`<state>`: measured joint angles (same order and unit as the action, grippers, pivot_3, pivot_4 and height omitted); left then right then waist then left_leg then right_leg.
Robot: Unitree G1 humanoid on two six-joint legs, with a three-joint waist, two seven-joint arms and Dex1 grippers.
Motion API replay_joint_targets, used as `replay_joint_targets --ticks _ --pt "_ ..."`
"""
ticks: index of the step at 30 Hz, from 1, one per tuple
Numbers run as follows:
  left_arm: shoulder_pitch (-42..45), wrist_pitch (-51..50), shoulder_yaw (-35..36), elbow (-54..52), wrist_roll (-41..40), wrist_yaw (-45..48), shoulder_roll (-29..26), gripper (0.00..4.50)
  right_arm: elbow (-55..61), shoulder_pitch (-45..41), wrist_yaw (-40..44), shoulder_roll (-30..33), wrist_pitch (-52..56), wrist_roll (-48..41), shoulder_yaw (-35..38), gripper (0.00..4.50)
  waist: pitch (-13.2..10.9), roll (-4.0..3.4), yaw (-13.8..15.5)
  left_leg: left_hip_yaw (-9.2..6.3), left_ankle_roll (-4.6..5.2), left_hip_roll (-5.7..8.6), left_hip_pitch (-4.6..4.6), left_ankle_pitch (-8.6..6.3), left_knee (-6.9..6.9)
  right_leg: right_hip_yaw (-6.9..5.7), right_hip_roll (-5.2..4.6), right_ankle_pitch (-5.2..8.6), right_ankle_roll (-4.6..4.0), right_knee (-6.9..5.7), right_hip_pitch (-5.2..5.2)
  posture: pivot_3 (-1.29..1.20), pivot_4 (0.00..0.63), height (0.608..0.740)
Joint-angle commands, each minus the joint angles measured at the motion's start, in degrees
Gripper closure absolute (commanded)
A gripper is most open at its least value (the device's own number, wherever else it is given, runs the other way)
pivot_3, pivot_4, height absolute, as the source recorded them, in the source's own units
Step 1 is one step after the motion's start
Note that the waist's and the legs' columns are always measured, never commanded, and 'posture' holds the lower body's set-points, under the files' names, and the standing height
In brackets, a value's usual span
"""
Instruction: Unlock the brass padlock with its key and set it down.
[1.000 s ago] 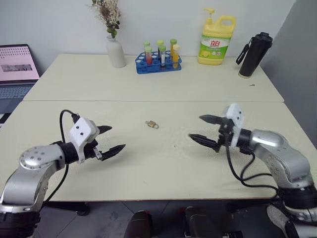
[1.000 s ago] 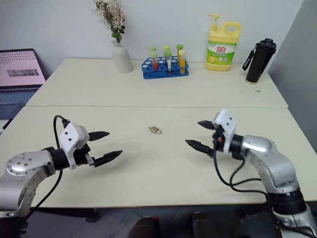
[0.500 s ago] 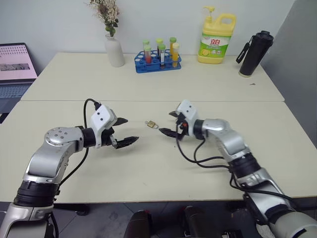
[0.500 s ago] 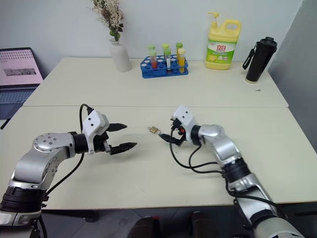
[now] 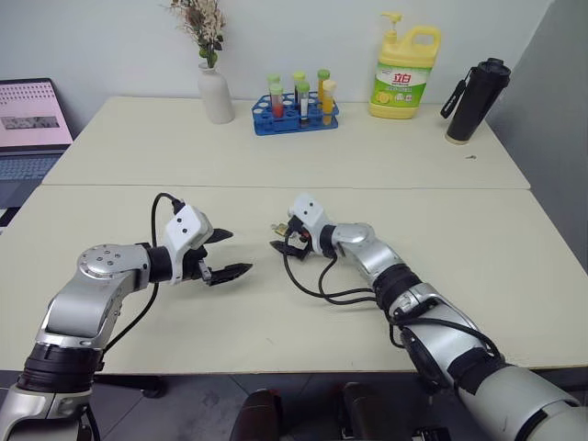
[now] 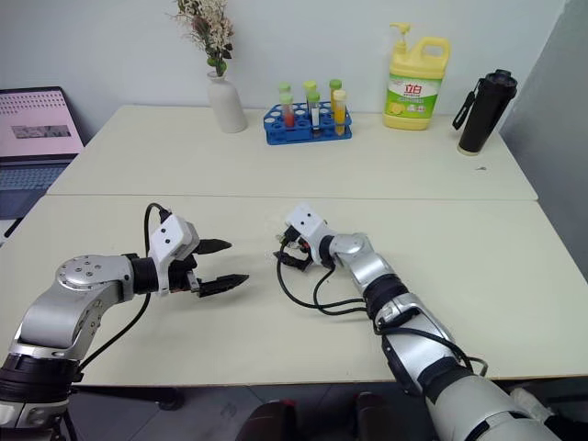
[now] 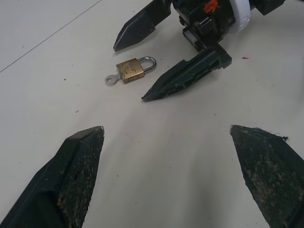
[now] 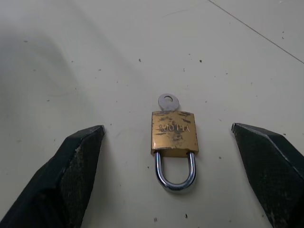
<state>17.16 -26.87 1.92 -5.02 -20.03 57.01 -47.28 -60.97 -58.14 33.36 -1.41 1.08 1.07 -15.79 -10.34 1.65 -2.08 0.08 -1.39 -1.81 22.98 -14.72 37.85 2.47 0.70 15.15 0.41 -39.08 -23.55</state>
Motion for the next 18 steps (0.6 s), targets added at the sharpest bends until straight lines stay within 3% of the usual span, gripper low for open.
replay_joint_targets --ticks 1,3,6,15,18 --pt "0.1 1.3 1.4 -1.8 0.1 0.2 -0.7 0.07 -3.1 -1.9 -1.3 -0.5 -2.1 1.3 1.5 0.0 0.0 0.0 0.0 0.0 0.0 0.0 0.0 0.0 0.0 0.0 0.0 0.0 0.0 0.0 0.0 0.0 0.15 0.74" --pt "0.0 1.5 1.3 -1.6 0.3 0.2 -0.8 0.07 -4.3 -2.1 -1.6 -0.6 -2.5 2.2 1.5 0.0 0.0 0.0 0.0 -0.02 0.0 -0.01 -0.01 0.0 0.0 0.01 0.0 0.0 0.0 -0.02 0.0 0.0 0.15 0.74" --pt "-0.2 2.0 1.4 -1.4 0.4 0.3 -0.8 0.0 -5.1 -2.1 -1.0 -0.5 -2.9 3.1 1.5 0.52 0.0 0.0 -0.1 -0.02 0.0 -0.01 -0.04 0.0 0.0 0.02 0.0 0.0 0.0 -0.04 0.02 0.0 0.15 0.74" --pt "-0.4 3.2 1.6 -0.6 0.7 0.9 -0.9 0.0 -5.0 -1.6 -1.0 -1.2 -2.8 4.5 1.6 3.55 0.0 0.0 0.2 -0.09 0.0 0.01 -0.06 0.0 0.02 0.01 0.0 0.0 0.0 -0.06 0.07 0.0 0.15 0.74" --pt "-0.3 3.4 1.6 -0.2 1.1 1.0 -0.9 0.0 -4.0 -1.2 -1.6 -1.0 -3.9 5.6 1.0 3.56 0.0 0.0 0.1 -0.08 -0.01 0.01 -0.07 0.0 0.02 0.01 0.0 0.0 0.0 -0.06 0.08 0.0 0.15 0.74"
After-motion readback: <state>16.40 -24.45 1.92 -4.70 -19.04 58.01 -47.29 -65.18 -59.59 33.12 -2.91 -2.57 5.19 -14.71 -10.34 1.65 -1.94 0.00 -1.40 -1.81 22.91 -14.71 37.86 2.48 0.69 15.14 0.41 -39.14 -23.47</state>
